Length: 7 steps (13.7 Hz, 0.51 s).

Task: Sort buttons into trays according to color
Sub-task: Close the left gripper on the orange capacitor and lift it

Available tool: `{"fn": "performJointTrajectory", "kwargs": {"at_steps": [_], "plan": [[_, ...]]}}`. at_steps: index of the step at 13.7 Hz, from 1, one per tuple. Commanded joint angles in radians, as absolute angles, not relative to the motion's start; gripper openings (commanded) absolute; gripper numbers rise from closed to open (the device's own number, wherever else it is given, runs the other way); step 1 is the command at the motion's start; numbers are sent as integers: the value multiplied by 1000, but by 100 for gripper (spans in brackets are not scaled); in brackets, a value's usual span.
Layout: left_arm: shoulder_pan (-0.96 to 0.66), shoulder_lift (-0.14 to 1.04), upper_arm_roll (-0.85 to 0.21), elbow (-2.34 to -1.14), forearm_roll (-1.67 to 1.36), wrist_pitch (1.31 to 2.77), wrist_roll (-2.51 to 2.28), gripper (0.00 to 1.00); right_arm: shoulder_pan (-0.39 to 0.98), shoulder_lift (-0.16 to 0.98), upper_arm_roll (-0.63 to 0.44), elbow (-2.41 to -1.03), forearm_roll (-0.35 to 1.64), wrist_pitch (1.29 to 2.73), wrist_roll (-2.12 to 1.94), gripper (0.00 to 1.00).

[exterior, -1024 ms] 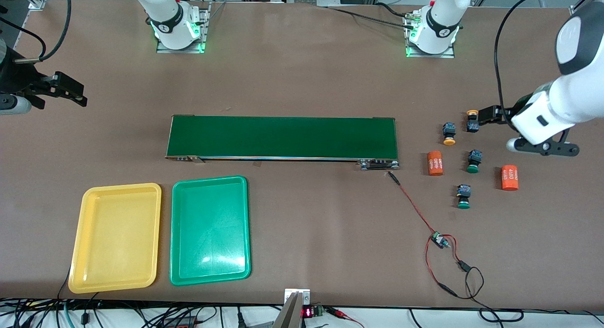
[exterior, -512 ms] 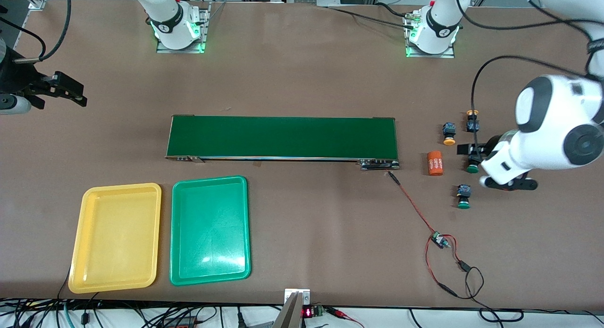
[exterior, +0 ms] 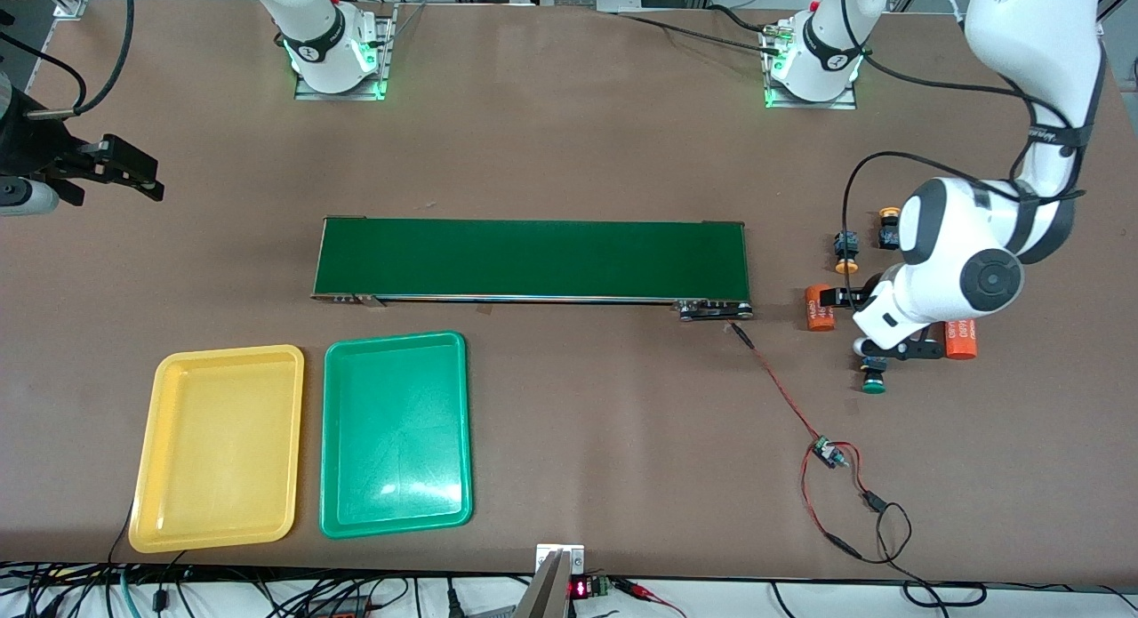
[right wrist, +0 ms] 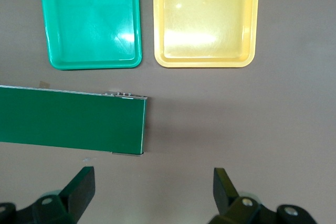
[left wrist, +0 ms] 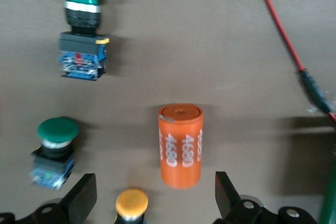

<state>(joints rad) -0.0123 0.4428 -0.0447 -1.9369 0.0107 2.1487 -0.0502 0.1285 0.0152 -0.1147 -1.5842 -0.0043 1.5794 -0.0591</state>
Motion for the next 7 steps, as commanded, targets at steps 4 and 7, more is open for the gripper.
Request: {"fn": "performJointTrajectory", "kwargs": {"at_steps": [4, 7], "plan": [[-15, 537, -57, -1950, 8, 2236, -57, 74, 126, 8, -112, -1577, -5, 1571, -4, 100], [-17, 543, -60, -1927, 6, 2238, -45, 38, 126, 5, -115, -1578, -3, 1565, -49, 100]]}}
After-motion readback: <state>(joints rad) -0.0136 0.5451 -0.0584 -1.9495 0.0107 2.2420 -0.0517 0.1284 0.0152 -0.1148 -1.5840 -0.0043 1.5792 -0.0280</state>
